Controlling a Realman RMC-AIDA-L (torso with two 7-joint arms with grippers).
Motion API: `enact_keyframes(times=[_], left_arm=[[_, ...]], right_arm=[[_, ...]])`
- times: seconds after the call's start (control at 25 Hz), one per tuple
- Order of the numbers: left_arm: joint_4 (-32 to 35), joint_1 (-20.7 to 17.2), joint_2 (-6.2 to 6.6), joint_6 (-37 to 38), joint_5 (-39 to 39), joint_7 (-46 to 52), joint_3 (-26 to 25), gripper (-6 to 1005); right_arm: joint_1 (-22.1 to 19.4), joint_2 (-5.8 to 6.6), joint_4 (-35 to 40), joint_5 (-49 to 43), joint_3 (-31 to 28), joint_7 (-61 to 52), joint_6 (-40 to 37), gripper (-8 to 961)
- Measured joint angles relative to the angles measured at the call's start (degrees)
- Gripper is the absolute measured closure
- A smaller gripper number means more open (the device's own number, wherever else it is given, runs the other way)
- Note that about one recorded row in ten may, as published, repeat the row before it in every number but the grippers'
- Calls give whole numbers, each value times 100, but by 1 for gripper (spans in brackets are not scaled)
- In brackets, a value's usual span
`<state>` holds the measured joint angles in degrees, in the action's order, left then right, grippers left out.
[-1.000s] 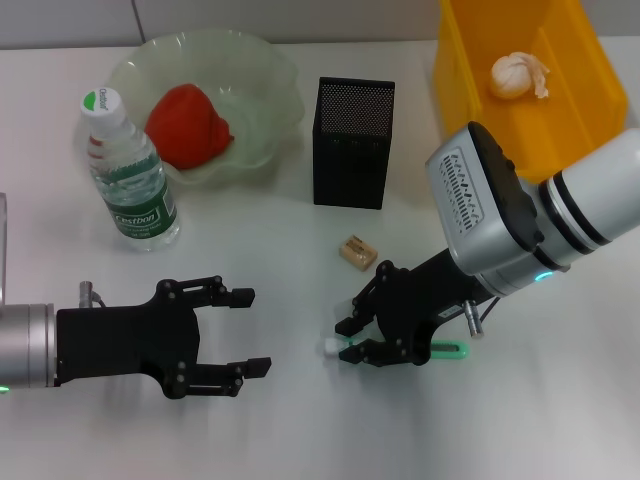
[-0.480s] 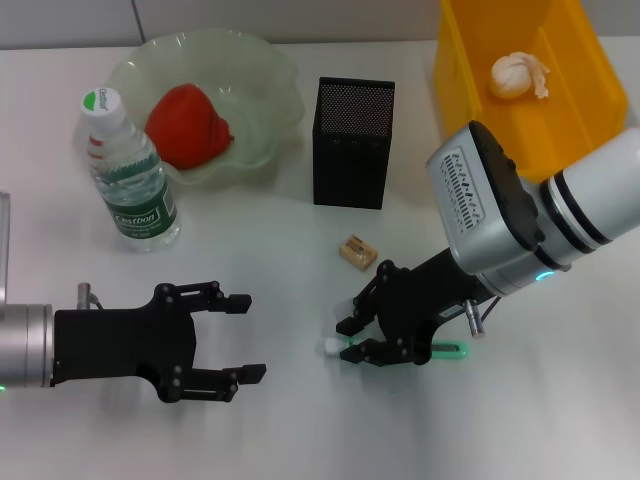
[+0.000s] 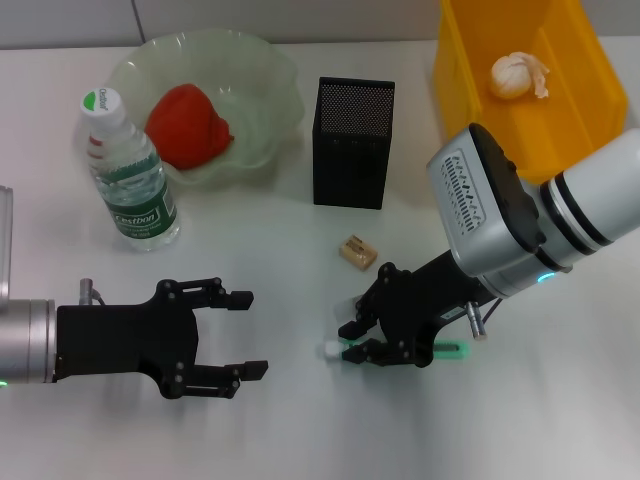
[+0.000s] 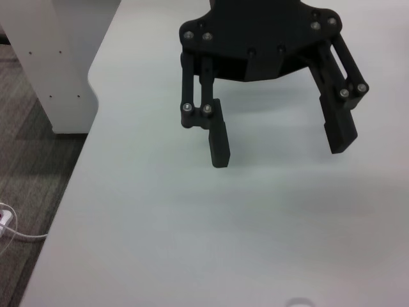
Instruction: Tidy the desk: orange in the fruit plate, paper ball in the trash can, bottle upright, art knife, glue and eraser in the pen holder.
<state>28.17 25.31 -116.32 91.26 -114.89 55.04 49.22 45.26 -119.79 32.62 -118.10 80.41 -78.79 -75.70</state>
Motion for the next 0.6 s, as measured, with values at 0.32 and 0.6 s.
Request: enact_keyframes(times=[0.32,0.6], left_arm=[[6,0,-6,7,1,0,-6,200],[6,0,-10,14,2,-2,-29,199]], right_arm=[[-17,0,0,3,71,9,19,781],[-23,1,-2,3,77,16,28,779]])
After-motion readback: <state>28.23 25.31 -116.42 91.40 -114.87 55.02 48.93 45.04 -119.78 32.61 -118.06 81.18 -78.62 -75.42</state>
